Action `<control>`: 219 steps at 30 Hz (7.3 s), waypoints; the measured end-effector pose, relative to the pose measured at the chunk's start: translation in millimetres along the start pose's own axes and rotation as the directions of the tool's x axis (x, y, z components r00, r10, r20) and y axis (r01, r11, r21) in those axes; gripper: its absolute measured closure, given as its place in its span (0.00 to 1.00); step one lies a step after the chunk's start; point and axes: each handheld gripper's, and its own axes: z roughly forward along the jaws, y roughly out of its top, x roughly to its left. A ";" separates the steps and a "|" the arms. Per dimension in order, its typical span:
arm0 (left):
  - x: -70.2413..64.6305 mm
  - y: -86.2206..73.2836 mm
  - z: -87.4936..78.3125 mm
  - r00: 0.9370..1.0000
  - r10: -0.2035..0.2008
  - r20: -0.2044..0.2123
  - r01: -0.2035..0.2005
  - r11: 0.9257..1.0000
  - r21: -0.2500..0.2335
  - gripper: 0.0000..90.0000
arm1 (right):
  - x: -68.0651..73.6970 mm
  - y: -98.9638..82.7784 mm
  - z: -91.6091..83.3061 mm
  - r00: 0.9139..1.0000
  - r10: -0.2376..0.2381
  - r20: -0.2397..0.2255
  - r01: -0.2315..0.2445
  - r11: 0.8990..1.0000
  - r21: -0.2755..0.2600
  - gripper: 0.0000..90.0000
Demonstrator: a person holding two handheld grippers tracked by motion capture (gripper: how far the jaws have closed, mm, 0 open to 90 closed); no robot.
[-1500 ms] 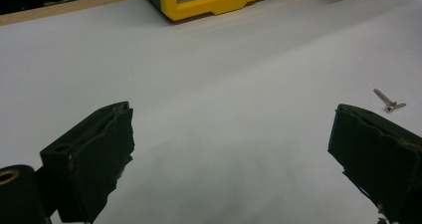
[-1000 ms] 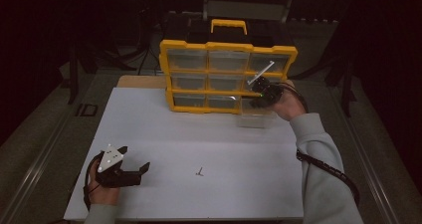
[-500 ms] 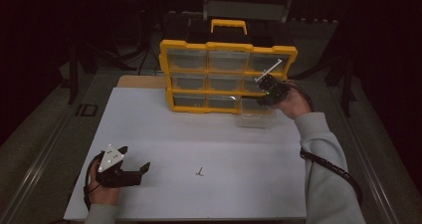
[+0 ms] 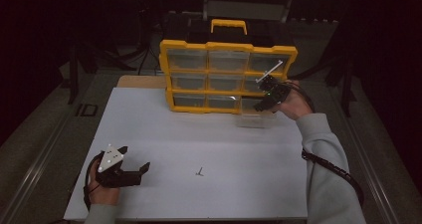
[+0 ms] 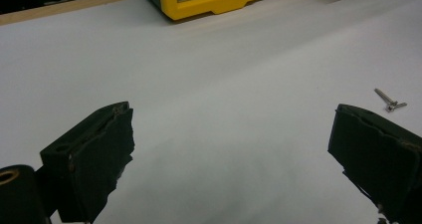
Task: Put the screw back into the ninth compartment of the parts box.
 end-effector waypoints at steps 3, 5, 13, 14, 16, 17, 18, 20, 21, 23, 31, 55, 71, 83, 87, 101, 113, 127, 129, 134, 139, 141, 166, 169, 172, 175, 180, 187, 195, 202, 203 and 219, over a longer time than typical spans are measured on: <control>-0.3 0.0 0.1 1.000 0.001 0.000 -0.001 1.000 0.000 0.05 | 0.1 -0.9 -0.6 1.000 0.006 0.002 -0.006 1.000 -0.009 0.30; -0.2 0.0 0.0 1.000 0.001 -0.001 -0.001 1.000 0.000 0.05 | 0.8 -1.3 -0.4 1.000 0.006 0.009 -0.006 1.000 -0.007 0.30; 0.0 0.0 -0.1 1.000 0.000 0.000 0.000 1.000 0.000 0.05 | 5.9 -1.0 1.1 1.000 -0.016 -0.002 0.016 1.000 -0.006 0.29; 0.0 0.0 -0.1 1.000 0.000 -0.001 0.000 1.000 0.000 0.05 | 6.8 -0.7 1.0 1.000 -0.019 -0.003 0.019 1.000 -0.007 0.29; -0.1 0.0 -0.2 1.000 0.000 0.000 0.000 1.000 -0.001 0.05 | 8.3 0.0 0.5 1.000 -0.026 -0.004 0.026 1.000 -0.010 0.29; -0.1 0.0 -0.2 1.000 0.000 -0.001 0.000 1.000 -0.001 0.05 | 9.2 0.5 0.1 1.000 -0.028 -0.003 0.028 1.000 -0.012 0.29; -0.2 0.0 -0.2 1.000 0.000 -0.001 0.000 1.000 -0.001 0.05 | 10.3 1.0 -0.5 0.999 -0.031 -0.004 0.031 0.999 -0.012 0.29; -0.2 0.0 -0.2 1.000 -0.001 -0.001 0.001 1.000 -0.001 0.05 | 12.8 2.0 -1.6 0.999 -0.038 0.001 0.038 0.999 -0.014 0.30; -0.2 0.0 -0.2 1.000 -0.001 -0.001 0.001 1.000 -0.001 0.05 | 13.8 2.5 -2.0 0.999 -0.040 0.003 0.040 0.999 -0.016 0.30; 0.0 0.0 -0.2 1.000 0.000 -0.001 0.000 1.000 0.000 0.05 | 17.3 3.8 -3.0 0.999 -0.050 0.000 0.050 0.999 -0.019 0.30; -0.1 0.0 -0.2 1.000 -0.001 0.000 0.001 1.000 -0.001 0.05 | 30.3 9.6 -4.3 0.996 -0.084 -0.019 0.083 0.996 -0.041 0.32; -0.2 0.0 -0.1 1.000 0.000 0.000 0.000 1.000 -0.001 0.05 | 95.2 22.2 10.4 0.961 -0.255 -0.105 0.251 0.966 -0.055 0.34; 0.0 0.1 -0.3 1.000 -0.002 -0.004 0.002 1.000 -0.001 0.05 | 140.5 25.8 18.8 0.916 -0.372 -0.153 0.363 0.928 -0.085 0.34; 0.5 0.1 -0.8 1.000 -0.003 -0.005 0.003 1.000 -0.002 0.05 | 163.3 23.3 30.3 0.888 -0.419 -0.187 0.410 0.908 -0.087 0.36; 0.5 0.1 -0.9 1.000 -0.003 -0.005 0.003 1.000 -0.002 0.05 | 169.7 21.2 33.1 0.877 -0.436 -0.203 0.427 0.900 -0.087 0.37; 0.4 0.2 -0.9 1.000 -0.003 -0.004 0.003 1.000 -0.002 0.05 | 189.5 15.1 44.5 0.839 -0.491 -0.235 0.485 0.870 -0.084 0.38; 0.4 0.2 -0.8 1.000 -0.002 -0.004 0.002 1.000 -0.001 0.05 | 200.9 6.5 58.2 0.814 -0.518 -0.263 0.520 0.852 -0.067 0.40; 0.3 0.1 -0.5 1.000 -0.003 -0.003 0.003 1.000 -0.001 0.05 | 215.5 -1.6 73.9 0.771 -0.561 -0.302 0.577 0.816 -0.043 0.46; 0.4 0.1 -0.5 1.000 -0.004 -0.003 0.004 1.000 -0.001 0.05 | 218.3 -2.8 76.8 0.761 -0.571 -0.309 0.589 0.807 -0.040 0.47; 0.3 0.1 -0.4 1.000 -0.004 -0.003 0.004 1.000 0.001 0.05 | 224.5 -5.0 82.4 0.745 -0.588 -0.316 0.611 0.791 -0.030 0.47; 0.5 0.1 -0.6 1.000 -0.003 -0.003 0.003 1.000 0.000 0.05 | 227.4 -4.2 88.4 0.743 -0.588 -0.320 0.613 0.789 -0.025 0.48; 0.5 0.1 -0.7 1.000 -0.004 -0.003 0.004 1.000 -0.002 0.05 | 228.2 -3.7 91.0 0.742 -0.587 -0.323 0.614 0.789 -0.024 0.48; 0.4 0.2 -0.8 1.000 -0.002 -0.002 0.002 1.000 0.000 0.05 | 228.2 2.1 99.7 0.765 -0.561 -0.316 0.579 0.814 -0.045 0.54; 0.5 0.2 -0.8 1.000 -0.002 -0.002 0.002 1.000 -0.001 0.05 | 229.8 3.2 102.8 0.760 -0.566 -0.320 0.584 0.810 -0.044 0.60; 0.6 0.1 -0.8 1.000 -0.003 -0.001 0.003 1.000 -0.001 0.05 | 229.7 5.6 105.1 0.752 -0.568 -0.334 0.588 0.807 -0.050 0.68; 0.7 0.2 -0.9 1.000 -0.002 -0.001 0.002 1.000 -0.001 0.05 | 230.2 6.9 105.8 0.750 -0.567 -0.340 0.588 0.807 -0.047 0.69; 0.5 0.2 -0.9 1.000 -0.002 -0.001 0.002 1.000 -0.002 0.05 | 233.2 9.1 106.4 0.734 -0.579 -0.354 0.604 0.795 -0.047 0.81; 0.3 0.2 -0.6 1.000 -0.002 -0.003 0.002 1.000 0.000 0.05 | 237.7 11.7 106.6 0.719 -0.590 -0.367 0.627 0.779 -0.025 0.90; 0.4 0.0 -1.3 1.000 -0.003 -0.002 0.003 1.000 -0.002 0.05 | 238.0 16.1 107.9 0.718 -0.578 -0.387 0.633 0.774 0.018 0.97; 0.7 -0.2 -1.3 1.000 -0.004 -0.003 0.004 1.000 -0.001 0.05 | 236.7 16.5 106.9 0.707 -0.589 -0.392 0.651 0.758 0.036 0.98; 0.6 -0.2 -1.2 1.000 -0.003 -0.003 0.003 1.000 0.000 0.05 | 236.3 15.9 106.2 0.709 -0.587 -0.392 0.652 0.757 0.045 0.98; 0.5 -0.2 -0.8 1.000 -0.003 -0.003 0.003 1.000 0.001 0.05 | 219.3 8.4 95.3 0.736 -0.561 -0.379 0.618 0.785 0.038 0.98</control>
